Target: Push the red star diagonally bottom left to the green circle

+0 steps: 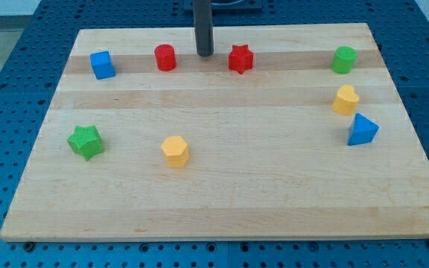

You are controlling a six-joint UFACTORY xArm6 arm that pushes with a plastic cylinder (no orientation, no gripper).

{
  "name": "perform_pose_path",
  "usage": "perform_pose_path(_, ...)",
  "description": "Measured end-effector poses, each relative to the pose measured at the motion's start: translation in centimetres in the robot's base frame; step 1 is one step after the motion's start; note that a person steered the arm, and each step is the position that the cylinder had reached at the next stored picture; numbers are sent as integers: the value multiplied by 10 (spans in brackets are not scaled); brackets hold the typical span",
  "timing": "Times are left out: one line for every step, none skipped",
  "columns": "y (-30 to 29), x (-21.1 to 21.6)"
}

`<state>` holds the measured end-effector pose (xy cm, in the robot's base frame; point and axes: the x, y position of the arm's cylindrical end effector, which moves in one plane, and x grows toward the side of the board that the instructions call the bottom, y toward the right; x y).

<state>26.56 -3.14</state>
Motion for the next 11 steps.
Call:
perform_pose_path(24, 10)
perform_pose_path(34, 20)
perform_pose_path(59, 29)
perform_pose_path(94, 29)
perform_pose_path(129, 29)
perform_pose_path(161, 29)
perform_pose_path(190, 36)
perform_pose_path(209, 37)
perform_pose_path(201, 35)
perform_pose_path(171, 40)
perform_pose_path(169, 67)
